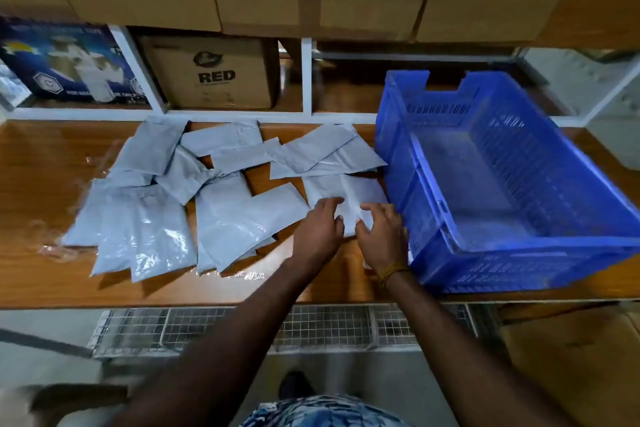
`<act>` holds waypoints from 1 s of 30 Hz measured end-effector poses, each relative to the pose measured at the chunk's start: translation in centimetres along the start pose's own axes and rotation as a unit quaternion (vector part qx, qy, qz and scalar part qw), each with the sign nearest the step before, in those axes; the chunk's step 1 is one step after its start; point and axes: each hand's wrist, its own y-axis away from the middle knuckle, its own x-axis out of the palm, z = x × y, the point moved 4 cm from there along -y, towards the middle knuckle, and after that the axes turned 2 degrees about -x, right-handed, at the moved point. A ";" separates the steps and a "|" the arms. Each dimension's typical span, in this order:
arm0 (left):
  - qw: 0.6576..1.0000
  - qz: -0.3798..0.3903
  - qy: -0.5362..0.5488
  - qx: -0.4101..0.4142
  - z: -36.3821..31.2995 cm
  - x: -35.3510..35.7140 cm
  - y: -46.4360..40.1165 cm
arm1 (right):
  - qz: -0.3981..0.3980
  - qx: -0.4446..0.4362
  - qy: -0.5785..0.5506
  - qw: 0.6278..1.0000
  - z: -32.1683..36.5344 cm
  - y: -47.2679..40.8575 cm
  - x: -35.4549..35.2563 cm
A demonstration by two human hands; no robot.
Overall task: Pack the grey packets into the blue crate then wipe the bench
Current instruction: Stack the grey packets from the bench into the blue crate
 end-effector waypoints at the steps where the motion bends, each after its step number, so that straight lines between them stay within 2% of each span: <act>1: 0.999 0.019 -0.016 0.023 0.3 0.7 -1.0 | 0.009 0.010 0.005 1.000 -0.2 -0.5 0.3; 3: 0.993 0.065 -0.074 0.071 1.2 2.3 -3.0 | 0.032 0.041 0.016 0.999 -1.1 -1.4 1.3; 7: 0.959 0.177 -0.211 0.066 3.1 4.4 -5.1 | 0.117 0.063 0.056 0.990 -2.9 -2.6 3.0; 10: 0.947 0.200 -0.242 0.072 4.4 4.5 -4.7 | 0.145 0.074 0.056 0.985 -3.4 -2.9 3.5; 12: 0.955 0.172 -0.231 0.068 5.1 4.3 -3.7 | 0.147 0.079 0.052 0.985 -3.4 -2.8 3.6; 16: 0.974 0.033 -0.211 0.075 6.4 3.0 -1.4 | 0.121 0.071 0.101 0.985 -2.6 -2.1 3.5; 20: 0.982 -0.048 -0.181 0.036 6.0 2.0 -0.4 | 0.086 0.067 0.107 0.988 -1.6 -1.2 3.7; 23: 0.979 -0.022 -0.198 -0.036 5.0 2.3 -0.6 | 0.097 0.046 0.079 0.991 -1.6 -1.8 4.0; 26: 0.970 0.038 -0.223 -0.093 4.3 3.2 -0.9 | 0.135 0.022 0.122 0.983 -2.1 -2.6 4.2; 30: 0.964 0.086 -0.213 -0.137 3.9 3.8 -1.7 | 0.127 0.057 0.085 0.987 -2.2 -3.1 4.0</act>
